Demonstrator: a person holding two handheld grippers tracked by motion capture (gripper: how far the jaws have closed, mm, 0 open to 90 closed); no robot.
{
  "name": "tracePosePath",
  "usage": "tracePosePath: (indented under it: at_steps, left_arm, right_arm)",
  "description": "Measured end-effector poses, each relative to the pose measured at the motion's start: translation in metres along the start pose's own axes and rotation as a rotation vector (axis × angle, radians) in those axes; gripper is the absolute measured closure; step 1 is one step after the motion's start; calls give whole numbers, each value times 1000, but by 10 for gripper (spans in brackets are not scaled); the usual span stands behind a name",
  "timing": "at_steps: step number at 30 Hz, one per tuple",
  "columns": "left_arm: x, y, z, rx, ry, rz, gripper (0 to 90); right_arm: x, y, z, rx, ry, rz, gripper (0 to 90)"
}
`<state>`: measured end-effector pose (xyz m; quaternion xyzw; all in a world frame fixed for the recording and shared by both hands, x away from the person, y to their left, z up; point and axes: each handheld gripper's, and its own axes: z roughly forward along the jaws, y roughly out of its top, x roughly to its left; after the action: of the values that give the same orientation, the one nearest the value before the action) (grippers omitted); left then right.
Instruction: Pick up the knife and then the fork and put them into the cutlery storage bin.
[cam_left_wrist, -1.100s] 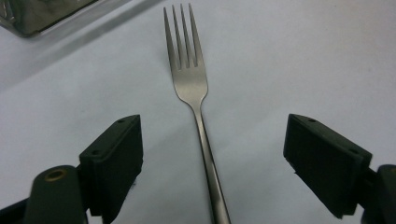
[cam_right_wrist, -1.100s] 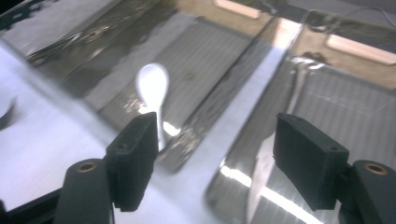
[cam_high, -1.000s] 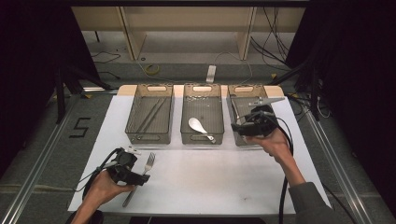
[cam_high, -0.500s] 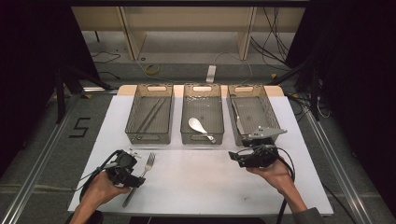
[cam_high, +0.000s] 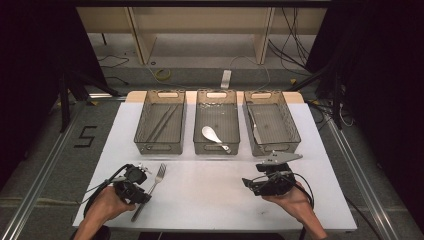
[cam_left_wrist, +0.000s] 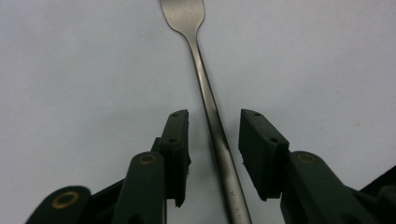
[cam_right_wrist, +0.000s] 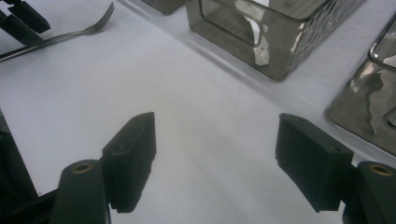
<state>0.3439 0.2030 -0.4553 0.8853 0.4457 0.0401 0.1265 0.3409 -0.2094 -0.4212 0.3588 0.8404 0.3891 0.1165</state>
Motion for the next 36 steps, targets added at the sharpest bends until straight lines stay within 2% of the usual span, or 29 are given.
tracePosePath:
  at_steps: [3, 15, 24, 33, 36]
  left_arm:
    - [-2, 0, 2, 22, -5, 8, 653]
    - [-3, 5, 9, 57, 14, 31, 744]
    - [-4, 9, 10, 84, 21, 44, 773]
    - [-4, 9, 10, 76, 21, 62, 816]
    - [-2, 8, 10, 66, 5, 68, 820]
  right_arm:
    - [4, -1, 0, -2, 7, -2, 299]
    - [12, -10, -4, -4, 18, -7, 293]
    - [14, -12, -4, 2, 22, -7, 294]
    - [15, -11, -4, 2, 27, -11, 296]
    - [16, -12, -3, 4, 29, -13, 296]
